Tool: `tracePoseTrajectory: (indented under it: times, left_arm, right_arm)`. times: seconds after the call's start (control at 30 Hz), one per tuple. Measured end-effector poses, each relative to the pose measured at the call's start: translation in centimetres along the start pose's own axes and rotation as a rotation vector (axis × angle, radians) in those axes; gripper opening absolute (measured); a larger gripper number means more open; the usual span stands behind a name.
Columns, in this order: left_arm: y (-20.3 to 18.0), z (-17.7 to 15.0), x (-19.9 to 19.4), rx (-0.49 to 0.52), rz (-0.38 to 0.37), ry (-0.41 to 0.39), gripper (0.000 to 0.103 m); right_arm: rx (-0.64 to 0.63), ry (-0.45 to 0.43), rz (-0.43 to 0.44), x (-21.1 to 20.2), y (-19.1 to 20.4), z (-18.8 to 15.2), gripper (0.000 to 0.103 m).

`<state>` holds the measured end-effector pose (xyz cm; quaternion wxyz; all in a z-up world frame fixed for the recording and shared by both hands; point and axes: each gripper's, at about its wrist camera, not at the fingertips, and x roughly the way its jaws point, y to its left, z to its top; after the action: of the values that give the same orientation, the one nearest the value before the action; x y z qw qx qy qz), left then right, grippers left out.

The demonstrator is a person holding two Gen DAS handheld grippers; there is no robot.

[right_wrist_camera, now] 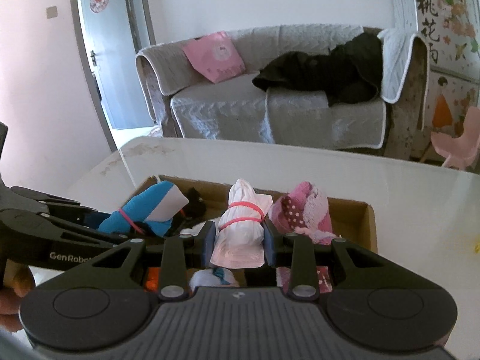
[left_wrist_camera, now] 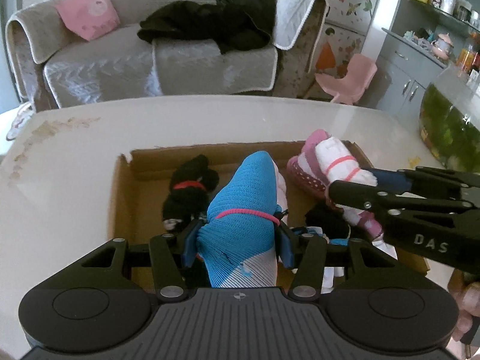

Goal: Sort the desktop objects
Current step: 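Carry both bundles into the box and lower them among the others, then open both tools to release the bundles and move back to the table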

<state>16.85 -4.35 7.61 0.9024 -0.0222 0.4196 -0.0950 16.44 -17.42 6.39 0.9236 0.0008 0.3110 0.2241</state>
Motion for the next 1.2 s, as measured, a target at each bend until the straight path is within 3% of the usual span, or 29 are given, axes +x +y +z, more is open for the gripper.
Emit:
tracePoseTrajectory:
  times: [0.47,0.6,0.63,0.7,0.93,1.1,1.2]
  left_arm:
    - [-0.2,-0.3,2.6,0.011,0.029,0.032,0.059]
    - [0.1,-0.4,2.7,0.009,0.044,0.036,0.062]
    - [0.1,-0.4,2.6,0.008,0.048,0.036,0.063]
    - [0.2,-0.4,2.1,0.006,0.059,0.029,0.073]
    - [-0.3,-0.5,-2.6,0.037,0.094,-0.059,0.085]
    - [-0.4,-3.1,-7.7,0.058,0.083,-0.116,0.087]
    - [-0.8,-6.4,-9.9,0.067,0.075,-0.132,0.090]
  right_arm:
    - [-0.039,0.057,-0.019,2.0,0.2,-0.5,0.031]
    - [-0.052,0.047,-0.037,1.8,0.4,-0.6,0.036]
    - [-0.056,0.041,-0.040,1.6,0.5,-0.6,0.042]
    - [-0.063,0.019,-0.045,0.8,0.6,-0.5,0.046]
    - [0.000,-0.082,-0.063,-5.8,-0.8,-1.0,0.052]
    - [0.025,-0.108,-0.118,-11.8,-2.0,-4.8,0.062]
    - [0.059,-0.071,-0.154,-13.2,-3.0,-8.0,0.063]
